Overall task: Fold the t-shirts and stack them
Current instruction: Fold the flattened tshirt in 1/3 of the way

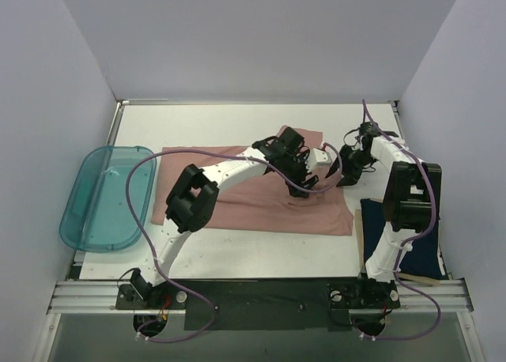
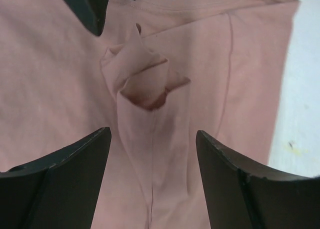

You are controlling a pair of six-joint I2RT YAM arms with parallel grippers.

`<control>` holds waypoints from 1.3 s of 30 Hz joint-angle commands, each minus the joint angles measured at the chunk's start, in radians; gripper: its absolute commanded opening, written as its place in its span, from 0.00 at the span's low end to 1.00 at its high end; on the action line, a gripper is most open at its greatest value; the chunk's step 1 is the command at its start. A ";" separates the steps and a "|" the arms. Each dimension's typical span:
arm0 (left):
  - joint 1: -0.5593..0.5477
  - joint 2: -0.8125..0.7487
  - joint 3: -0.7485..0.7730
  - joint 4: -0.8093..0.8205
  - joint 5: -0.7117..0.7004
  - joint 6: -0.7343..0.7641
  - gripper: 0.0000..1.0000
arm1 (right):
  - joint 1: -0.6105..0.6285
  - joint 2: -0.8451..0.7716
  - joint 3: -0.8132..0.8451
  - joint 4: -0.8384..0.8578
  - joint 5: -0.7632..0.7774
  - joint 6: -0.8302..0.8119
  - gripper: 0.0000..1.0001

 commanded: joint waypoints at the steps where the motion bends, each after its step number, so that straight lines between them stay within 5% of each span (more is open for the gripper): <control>1: -0.026 0.081 0.105 0.133 -0.104 -0.108 0.79 | -0.003 0.009 0.001 -0.019 -0.053 0.064 0.45; 6: -0.034 0.123 0.132 0.104 -0.120 -0.056 0.76 | 0.002 0.021 -0.043 0.020 -0.068 0.095 0.45; 8: -0.034 0.129 0.139 0.097 -0.084 -0.063 0.62 | 0.003 0.043 -0.049 0.039 -0.086 0.104 0.40; 14: -0.019 0.120 0.150 0.046 -0.003 -0.075 0.00 | 0.013 0.061 -0.051 0.060 -0.122 0.126 0.16; 18: 0.006 0.098 0.158 0.017 0.023 -0.127 0.00 | 0.008 0.052 -0.039 0.059 -0.123 0.129 0.00; 33: 0.162 0.043 -0.042 0.169 -0.004 -0.387 0.00 | -0.001 0.041 -0.022 0.011 -0.025 0.081 0.00; 39: 0.172 0.032 -0.083 0.198 0.002 -0.444 0.05 | 0.042 -0.046 -0.035 -0.019 0.068 0.008 0.14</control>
